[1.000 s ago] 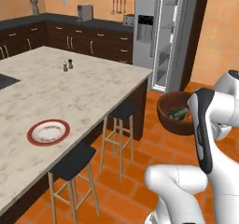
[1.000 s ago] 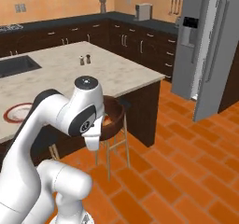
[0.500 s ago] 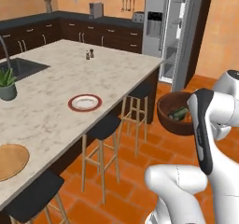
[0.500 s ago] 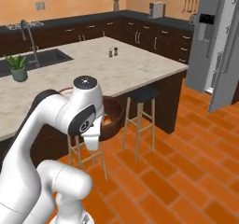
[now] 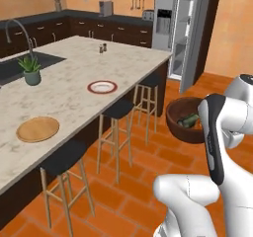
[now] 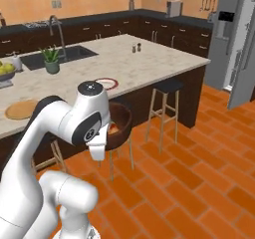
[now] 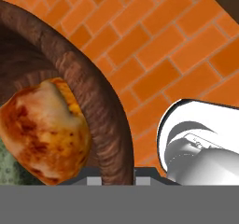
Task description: Pick the chicken drumstick and cucumber from their plates and place them in the bowl. Then put the bowl in the fridge.
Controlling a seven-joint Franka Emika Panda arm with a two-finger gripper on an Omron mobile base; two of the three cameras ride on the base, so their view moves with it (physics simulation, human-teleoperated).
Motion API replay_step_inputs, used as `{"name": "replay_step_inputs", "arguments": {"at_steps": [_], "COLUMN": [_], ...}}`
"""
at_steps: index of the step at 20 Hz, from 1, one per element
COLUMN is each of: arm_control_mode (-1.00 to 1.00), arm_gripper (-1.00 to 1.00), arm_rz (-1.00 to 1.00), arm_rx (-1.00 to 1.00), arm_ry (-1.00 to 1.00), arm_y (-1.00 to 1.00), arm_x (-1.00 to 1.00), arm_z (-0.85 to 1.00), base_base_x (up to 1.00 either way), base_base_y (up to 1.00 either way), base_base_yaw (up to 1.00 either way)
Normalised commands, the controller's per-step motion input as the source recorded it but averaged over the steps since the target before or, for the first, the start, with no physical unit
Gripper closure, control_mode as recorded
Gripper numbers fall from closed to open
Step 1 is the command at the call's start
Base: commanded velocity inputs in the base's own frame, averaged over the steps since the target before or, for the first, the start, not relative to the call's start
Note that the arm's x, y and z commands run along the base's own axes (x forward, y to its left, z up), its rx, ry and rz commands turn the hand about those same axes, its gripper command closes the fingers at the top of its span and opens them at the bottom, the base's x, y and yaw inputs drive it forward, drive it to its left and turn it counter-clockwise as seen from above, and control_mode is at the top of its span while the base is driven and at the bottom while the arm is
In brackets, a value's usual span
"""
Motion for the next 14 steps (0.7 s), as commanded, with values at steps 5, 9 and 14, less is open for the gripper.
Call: {"name": "replay_step_inputs", "arguments": {"at_steps": [5,9,14], "arm_control_mode": [1.0,1.0,1.0], "arm_gripper": [1.0,1.0,1.0], "arm_rz": [0.0,0.0,0.0], "arm_rx": [0.0,0.0,0.0], "arm_ry": [0.0,0.0,0.0], "arm_y": [0.0,0.0,0.0], "arm_x": [0.0,0.0,0.0], "arm_z": [0.0,0.0,0.0], "base_base_x": [-1.0,-0.98,-1.0], "base_base_y": [0.3,0.23,0.15], "base_base_yaw": [-0.01,0.0,0.0]}}
